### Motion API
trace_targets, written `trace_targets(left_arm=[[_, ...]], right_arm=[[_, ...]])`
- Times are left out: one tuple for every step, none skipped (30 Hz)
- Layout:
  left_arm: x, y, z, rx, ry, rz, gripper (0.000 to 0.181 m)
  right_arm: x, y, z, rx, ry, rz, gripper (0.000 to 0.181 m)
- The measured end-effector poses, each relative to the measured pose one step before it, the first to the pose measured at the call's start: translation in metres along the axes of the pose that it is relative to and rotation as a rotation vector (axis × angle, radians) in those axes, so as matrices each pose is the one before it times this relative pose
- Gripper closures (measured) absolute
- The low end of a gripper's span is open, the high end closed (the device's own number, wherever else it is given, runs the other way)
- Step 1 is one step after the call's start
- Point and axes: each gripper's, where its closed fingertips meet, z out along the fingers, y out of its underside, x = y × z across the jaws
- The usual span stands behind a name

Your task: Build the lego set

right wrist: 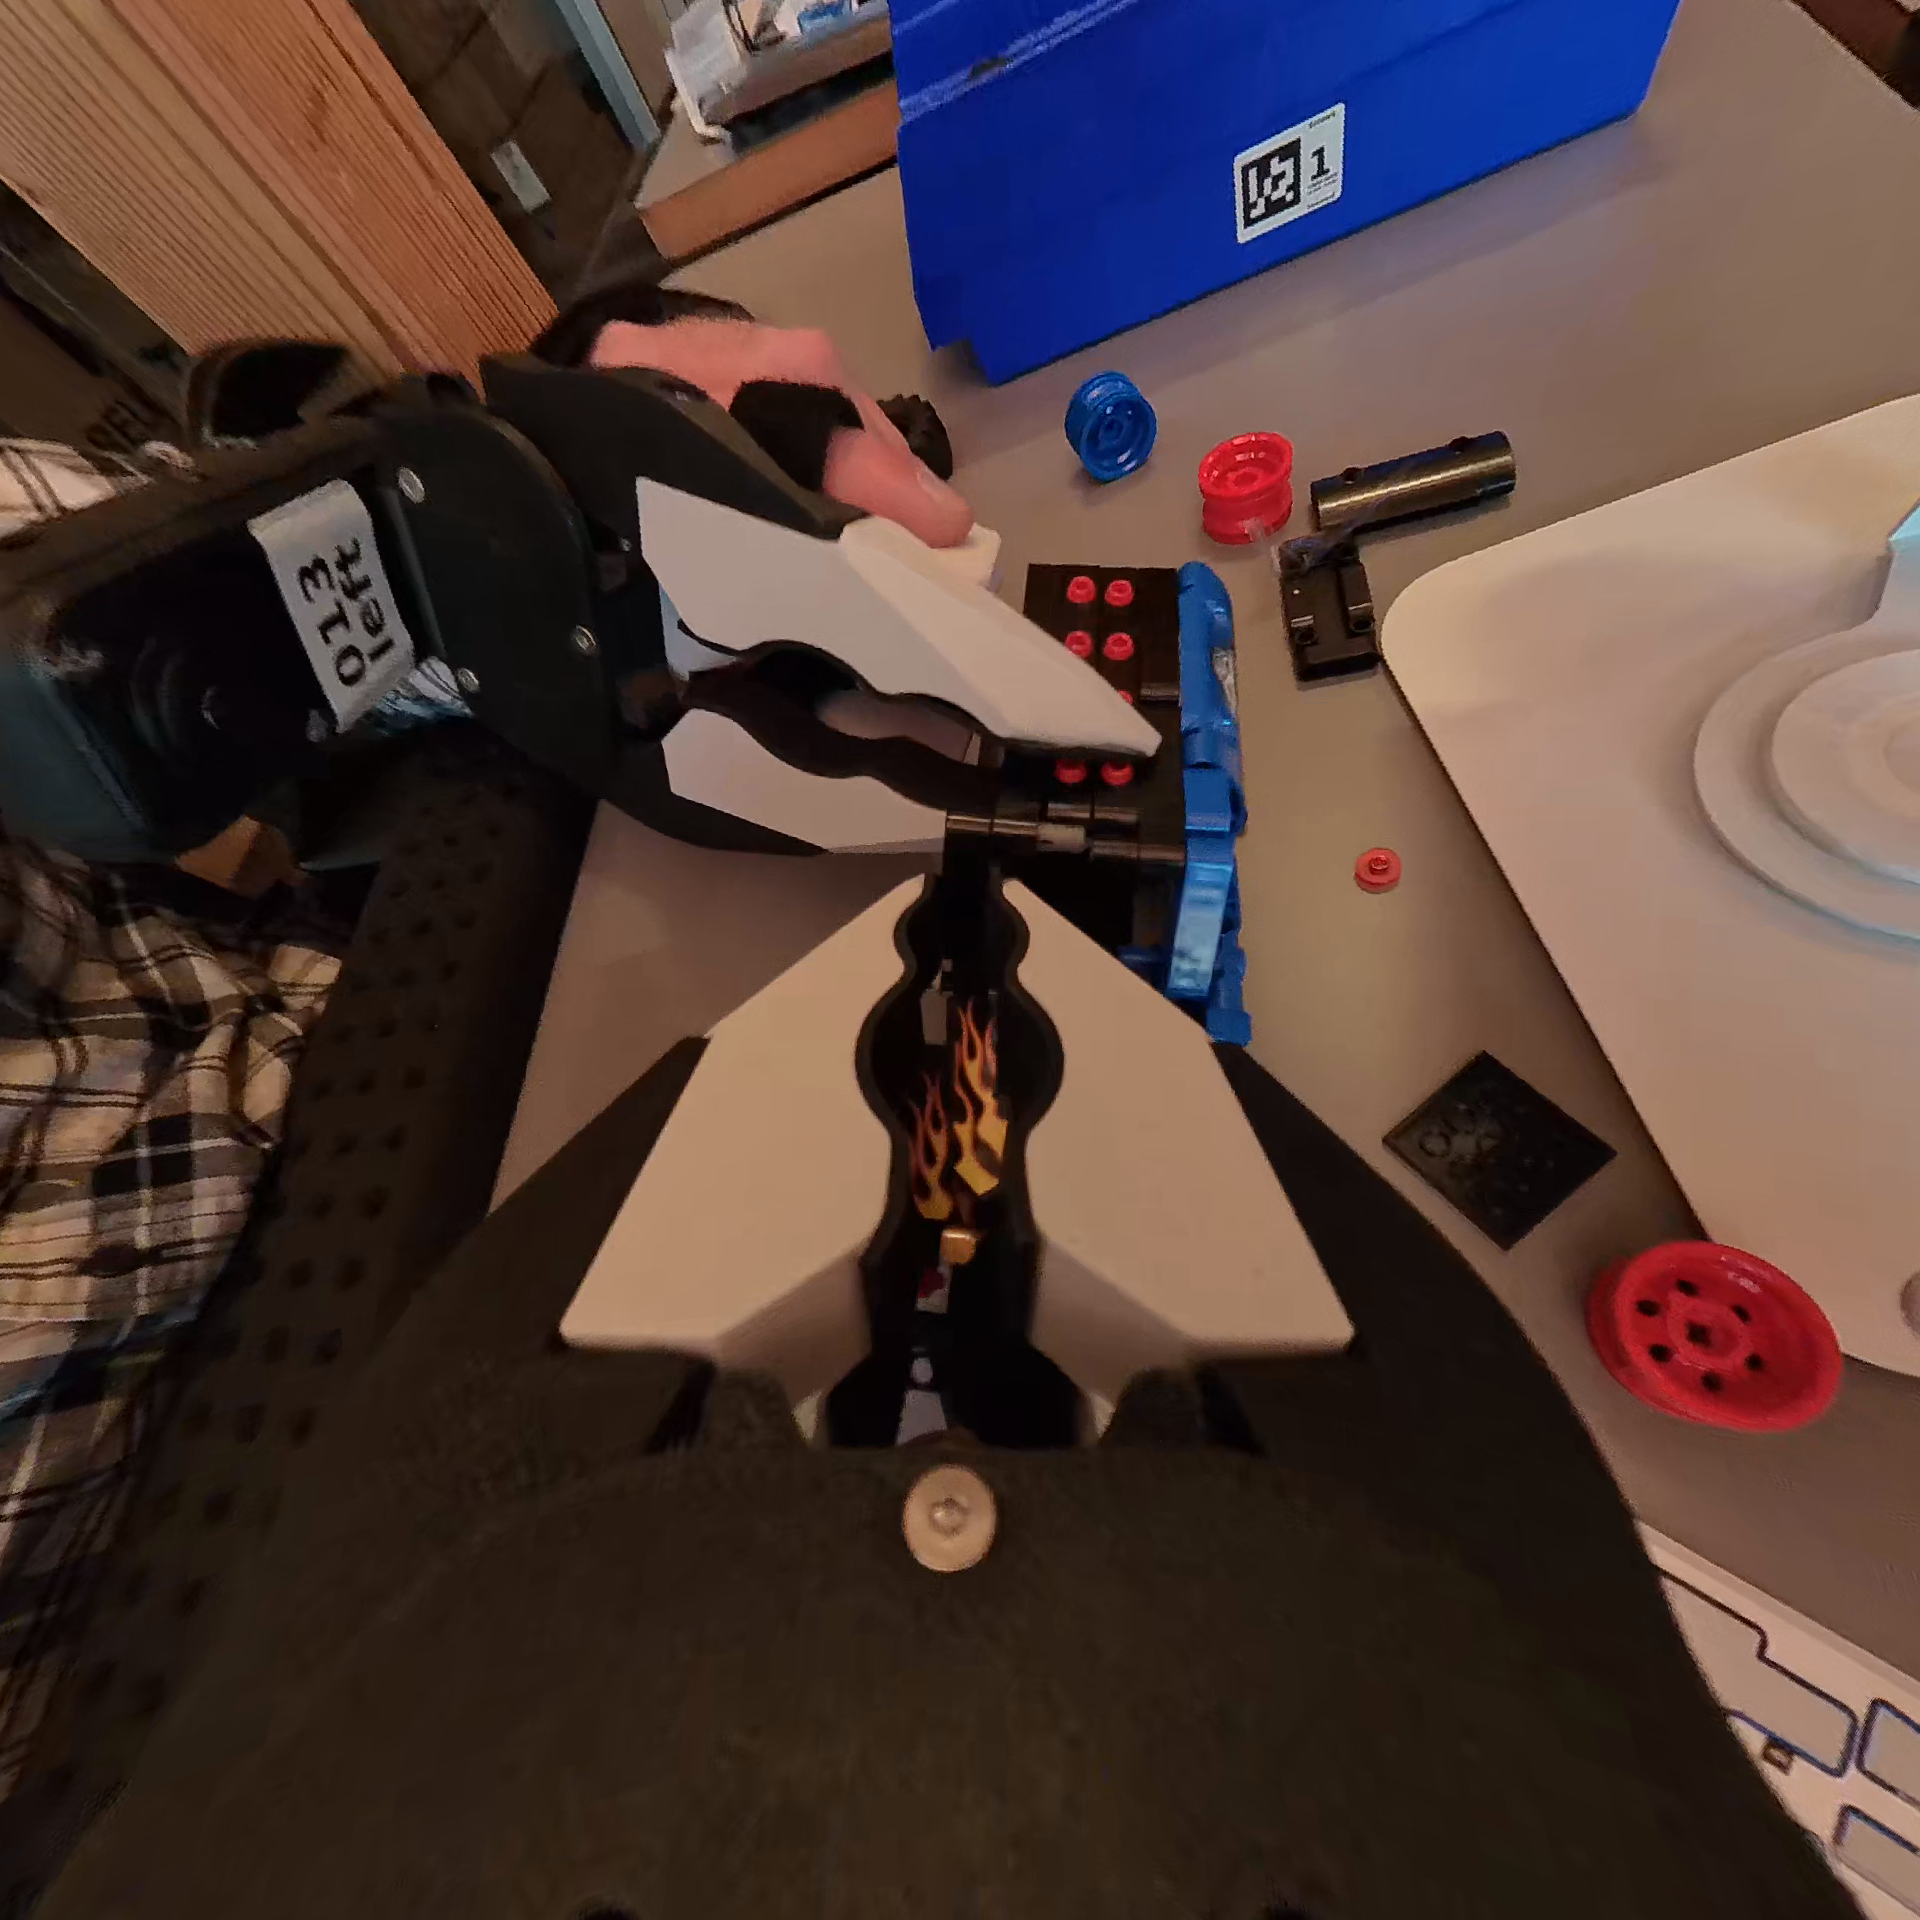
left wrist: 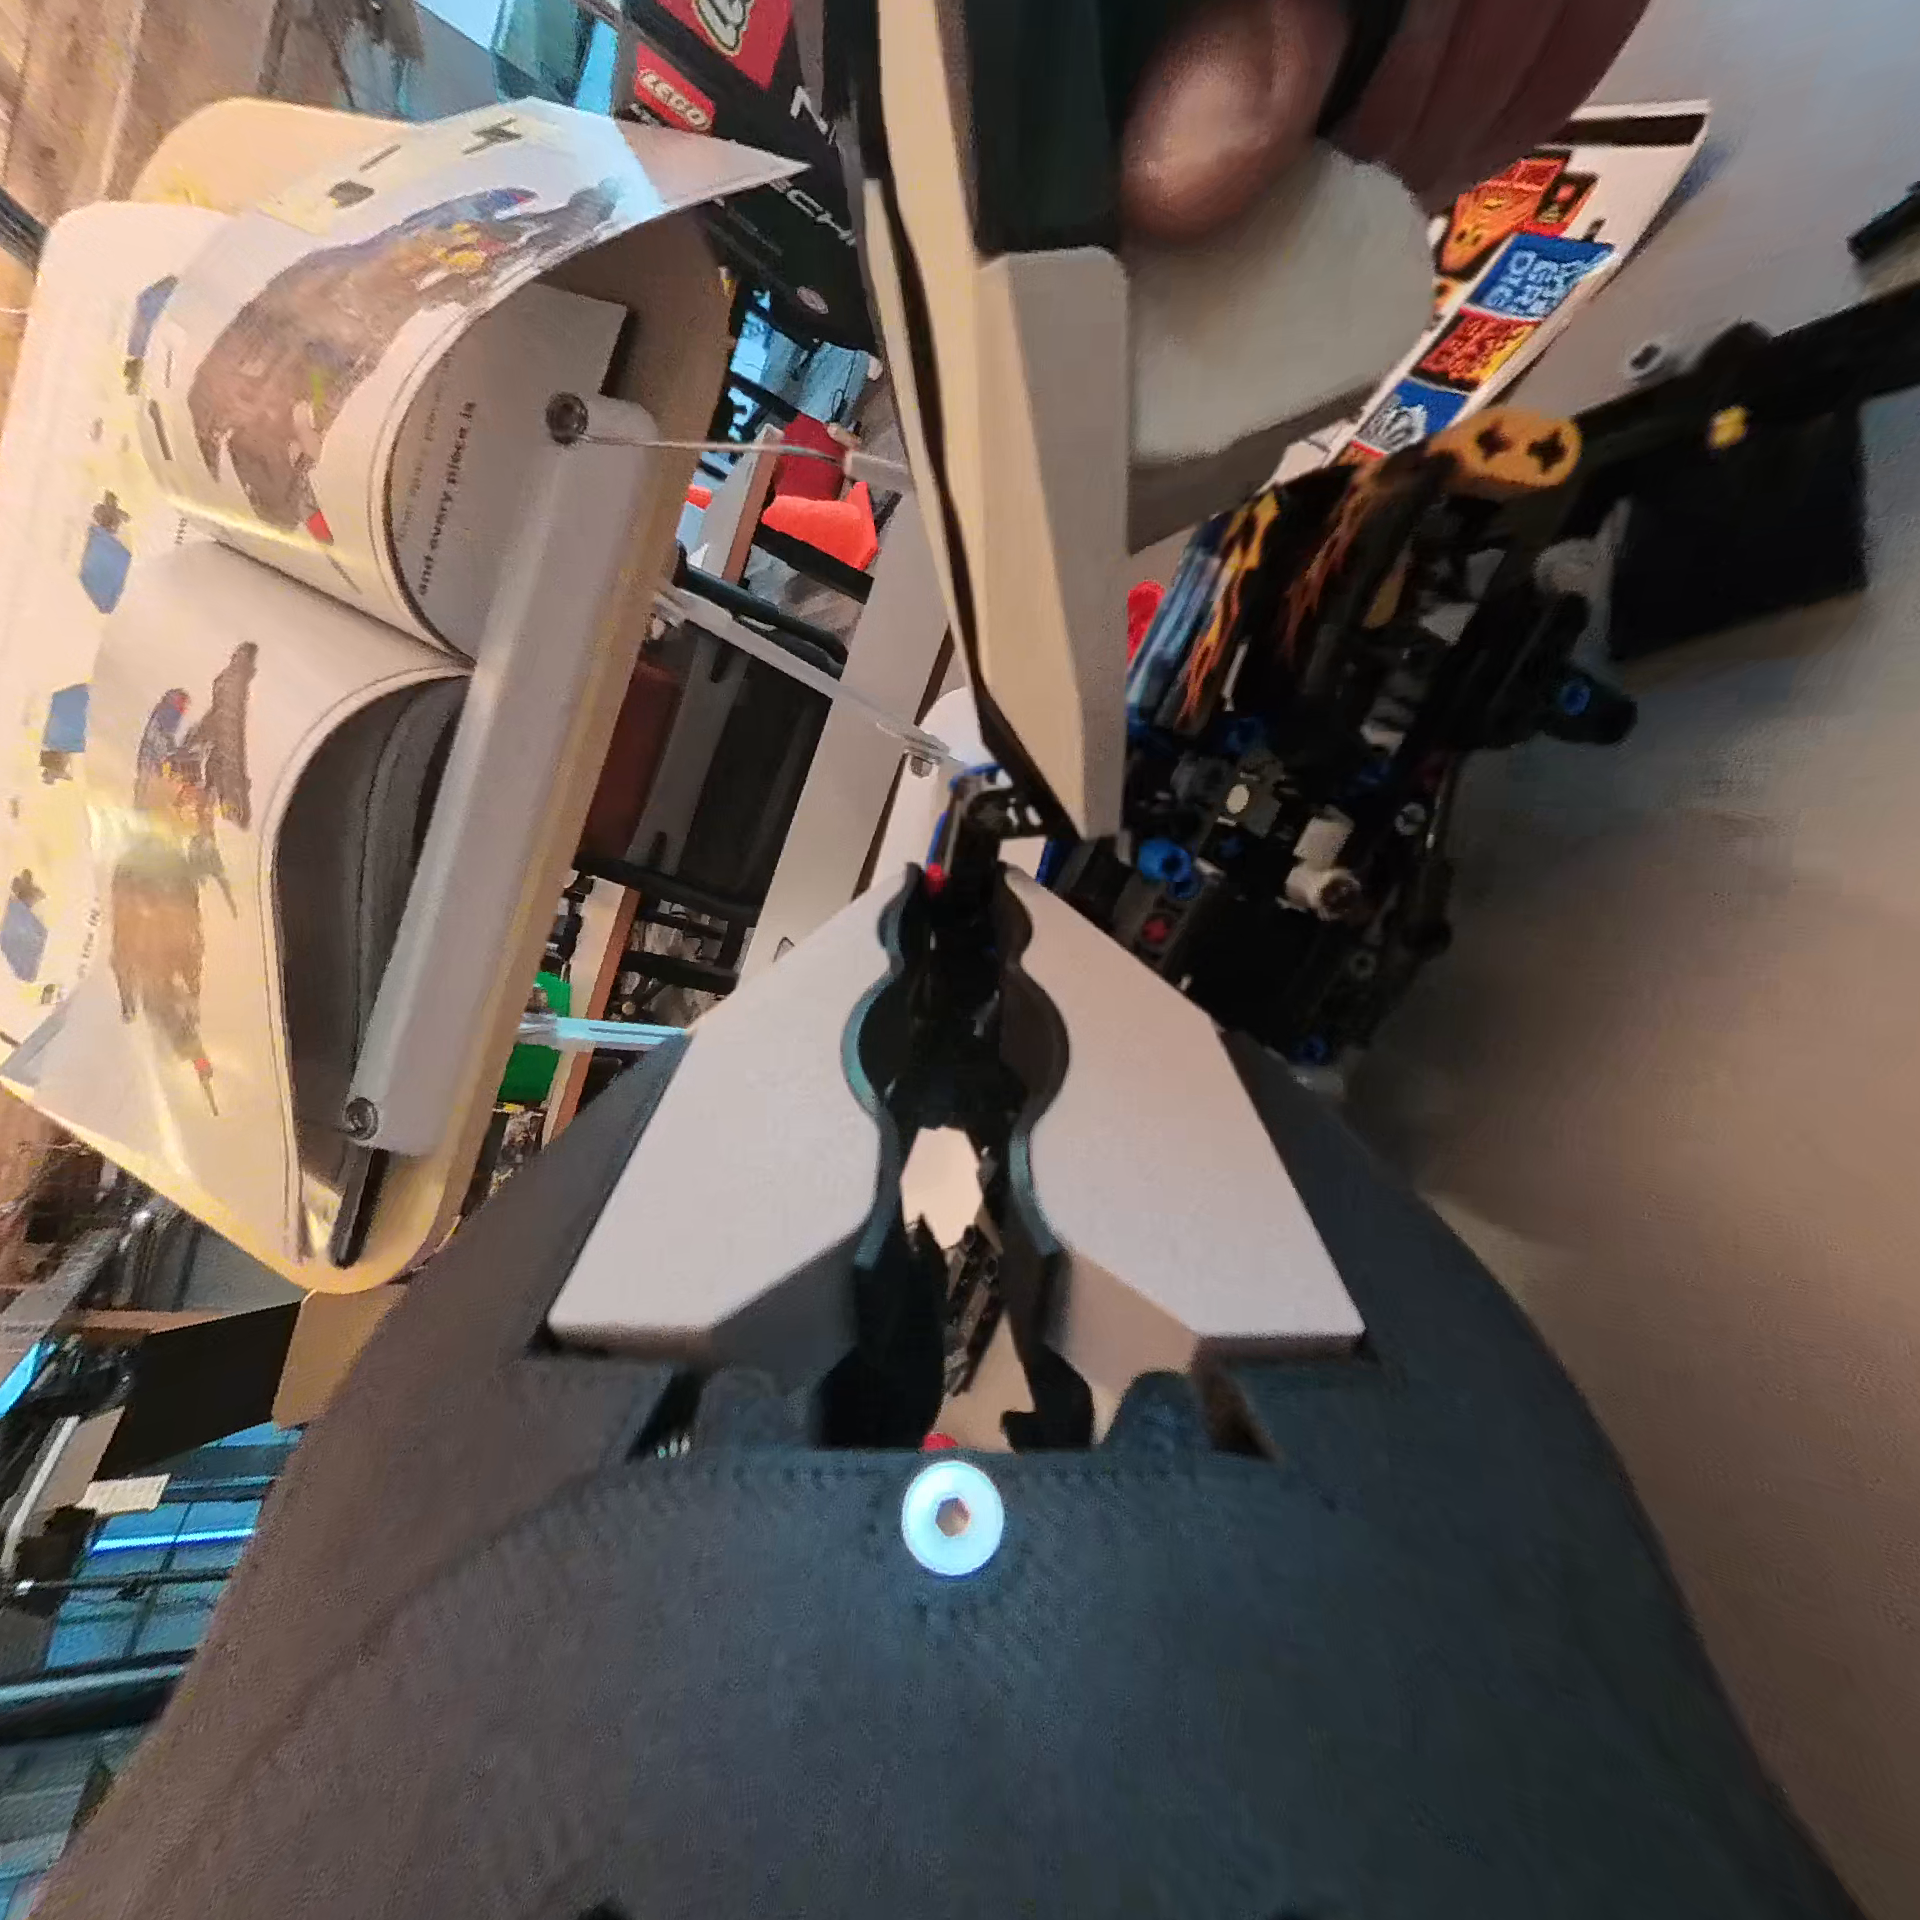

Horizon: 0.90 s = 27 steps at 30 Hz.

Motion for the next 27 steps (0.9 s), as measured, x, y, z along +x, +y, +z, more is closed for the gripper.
trace_targets(left_arm=[[-0.00043,-0.0013,-0.00067,0.0093,-0.0049,-0.0078,0.171],[-0.00013,-0.00043,-0.00045,0.0029,-0.0041,0.0005,0.171],[0.00057,0.00064,0.00014,-0.0034,-0.0016,0.0094,0.171],[0.00046,0.00097,0.00048,-0.0032,-0.0001,-0.0039,0.171],[-0.00006,0.00044,0.0001,-0.0004,-0.0039,-0.0037,0.171],[-0.00117,-0.00033,-0.00043,0.0031,-0.0124,0.0091,0.171],[-0.00153,-0.00083,-0.00048,0.0066,-0.0055,-0.003,0.171],[-0.00046,-0.00096,-0.00033,0.0072,0.0048,-0.0182,0.171],[0.00012,-0.00035,-0.00007,0.0024,-0.0001,-0.0024,0.172],[0.00032,-0.00002,-0.00006,0.002,-0.004,0.0049,0.172],[0.00006,0.0003,0.00012,0.0035,0.0012,-0.0098,0.172],[-0.00055,0.00108,0.00027,-0.0006,0.0011,-0.01,0.172],[-0.00071,0.00058,0.00004,-0.0005,-0.005,0.0023,0.171],[-0.00042,0.00004,-0.00028,0.0011,-0.004,-0.0005,0.171],[-0.00016,0.00016,-0.00018,0.0016,-0.0005,-0.006,0.17],[-0.00025,0.00015,-0.0002,0.0016,-0.0011,-0.004,0.171],[-0.00003,0.00047,0.00024,-0.0013,0.0005,-0.0025,0.171],[0.00045,0.00066,0.00056,-0.0028,0.0007,-0.0036,0.171],[0.00019,0.00075,0.00057,-0.0017,0.0002,-0.0029,0.171],[-0.00001,0.00072,0.0001,0.0015,-0.0001,0.0002,0.171],[0.00016,0.0007,0.0001,0.0019,0.0017,-0.0058,0.171],[0.00055,0.00074,0.00045,-0.0006,0.0064,-0.0031,0.171],[0.00115,0.00139,0.0008,0.0006,0.0119,0.0009,0.171],[0.00195,0.00084,-0.00002,0.0088,0.0128,0.004,0.171],[0.00112,0.00058,-0.00058,0.012,0.0074,0.0142,0.171],[-0.00047,0.00197,-0.00037,0.003,0.007,0.0069,0.17],[-0.0007,0.00156,-0.00119,0.007,0.0146,0.0009,0.17]], right_arm=[[-0.00122,-0.00062,0.00083,-0.0021,0.0078,-0.0144,0.176],[-0.00104,0.00004,0.00002,-0.0079,0.009,-0.0167,0.176],[-0.00004,0.00045,0.00017,-0.0079,0.0101,-0.0135,0.176],[0.00034,0.00081,0.00099,-0.0036,0.0057,-0.0015,0.176],[0.00065,0.00075,0.0013,-0.0018,0.0069,-0.0013,0.176],[0.00027,0.00017,0.0008,-0.0018,0.008,-0.008,0.175],[-0.00038,-0.00109,0.00033,0.0027,0.0037,-0.0027,0.176],[-0.00092,-0.00166,-0.00043,0.0062,-0.0001,0.001,0.176],[-0.00103,-0.00124,-0.00059,0.0037,-0.0027,-0.0004,0.176],[-0.0005,-0.00035,-0.00008,0.0006,0.0038,-0.0078,0.176],[-0.0003,0.00008,0.00066,-0.0017,0.0062,-0.0088,0.176],[0.00007,-0.00022,0.00076,0.0035,0.0018,-0.002,0.176],[0.00071,-0.00068,0.00116,0.0088,0.0026,0.0049,0.176],[0.00042,-0.0002,0.00119,0.0037,0.006,-0.0009,0.176],[-0.00005,0.00001,0.001,-0.0007,0.0072,-0.0048,0.175],[-0.00013,-0.00028,0.00075,-0.0008,0.0072,-0.0062,0.176],[-0.00016,-0.00036,0.00053,0.0015,0.003,-0.0029,0.176],[0.00033,0.0,0.0007,0.0034,-0.0005,0.0054,0.176],[0.00073,0.0005,0.00108,0.0006,0.0039,0.0037,0.175],[0.00061,0.00021,0.00146,0.0009,0.0087,-0.0019,0.176],[0.0001,-0.00005,0.0016,0.0009,0.0068,-0.0014,0.175],[0.0002,-0.0002,0.0012,0.0001,0.0057,0.0002,0.175],[0.00057,-0.00024,0.00103,0.0026,0.0045,0.0064,0.176],[0.00057,0.0005,0.0014,0.0015,0.0,0.0094,0.175],[-0.00022,0.00135,0.00144,-0.0046,-0.0013,-0.0031,0.175],[-0.00004,0.00085,0.00164,-0.0023,0.0044,-0.0051,0.175],[0.00039,-0.00099,0.00203,0.0087,0.0094,-0.0064,0.175]])
